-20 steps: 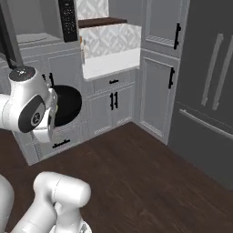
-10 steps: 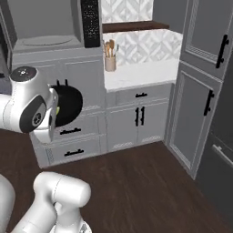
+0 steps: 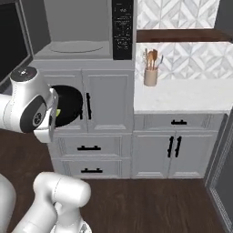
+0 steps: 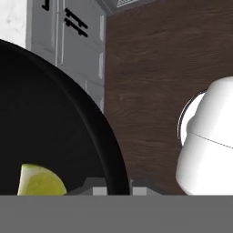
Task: Pick the lemon wedge from the sink and place it in the bowl. Then pick the bowl and place it in the microwave. Then close the microwave door and press the start button.
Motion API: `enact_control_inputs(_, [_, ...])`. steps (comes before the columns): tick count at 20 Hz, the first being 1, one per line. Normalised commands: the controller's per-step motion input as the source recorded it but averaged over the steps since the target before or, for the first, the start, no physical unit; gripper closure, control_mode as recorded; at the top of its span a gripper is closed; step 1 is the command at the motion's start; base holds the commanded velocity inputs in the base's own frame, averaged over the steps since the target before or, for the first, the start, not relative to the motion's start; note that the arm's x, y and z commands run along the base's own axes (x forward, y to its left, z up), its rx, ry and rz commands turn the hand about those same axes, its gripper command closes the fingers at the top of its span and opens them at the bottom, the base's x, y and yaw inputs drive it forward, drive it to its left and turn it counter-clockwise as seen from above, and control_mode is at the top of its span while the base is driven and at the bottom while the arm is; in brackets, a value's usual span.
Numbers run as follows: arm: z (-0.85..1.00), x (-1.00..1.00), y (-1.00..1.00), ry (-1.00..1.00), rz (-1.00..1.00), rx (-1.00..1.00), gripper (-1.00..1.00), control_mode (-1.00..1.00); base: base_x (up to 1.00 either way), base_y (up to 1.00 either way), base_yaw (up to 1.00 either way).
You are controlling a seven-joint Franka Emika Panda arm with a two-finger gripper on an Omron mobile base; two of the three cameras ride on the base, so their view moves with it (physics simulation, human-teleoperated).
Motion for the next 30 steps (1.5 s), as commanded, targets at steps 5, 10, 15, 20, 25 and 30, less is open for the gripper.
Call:
enact_control_inputs(5, [0.0, 0.0, 0.0, 0.0, 0.0, 0.0, 1.0, 1.0, 0.99, -0.26, 0.51])
enact_control_inputs(10, [0.0, 0.0, 0.0, 0.0, 0.0, 0.0, 1.0, 1.0, 0.59, -0.22, 0.33])
enact_control_inputs(15, [0.0, 0.0, 0.0, 0.0, 0.0, 0.0, 1.0, 1.0, 0.25, -0.1, 0.0])
enact_control_inputs(20, [0.0, 0.0, 0.0, 0.0, 0.0, 0.0, 1.0, 1.0, 0.88, -0.22, -0.03])
enact_control_inputs(25, [0.0, 0.0, 0.0, 0.0, 0.0, 0.0, 1.0, 1.0, 0.38, -0.08, 0.0])
enact_control_inputs(30, [0.0, 0.0, 0.0, 0.0, 0.0, 0.0, 1.0, 1.0, 0.25, 0.0, 0.0])
